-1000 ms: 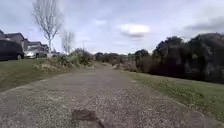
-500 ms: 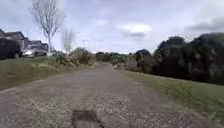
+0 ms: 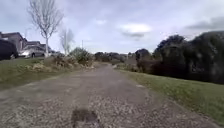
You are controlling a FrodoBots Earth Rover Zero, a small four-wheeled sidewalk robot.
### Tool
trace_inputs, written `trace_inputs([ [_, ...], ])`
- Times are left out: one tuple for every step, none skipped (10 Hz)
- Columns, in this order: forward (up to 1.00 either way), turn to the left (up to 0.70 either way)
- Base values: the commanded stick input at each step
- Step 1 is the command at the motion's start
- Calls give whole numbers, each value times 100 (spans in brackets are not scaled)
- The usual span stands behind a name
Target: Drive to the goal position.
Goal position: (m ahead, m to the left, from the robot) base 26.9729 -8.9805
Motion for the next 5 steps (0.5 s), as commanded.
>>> trace_inputs([
  [70,35],
  [70,30],
  [70,17],
  [70,5],
  [70,0],
])
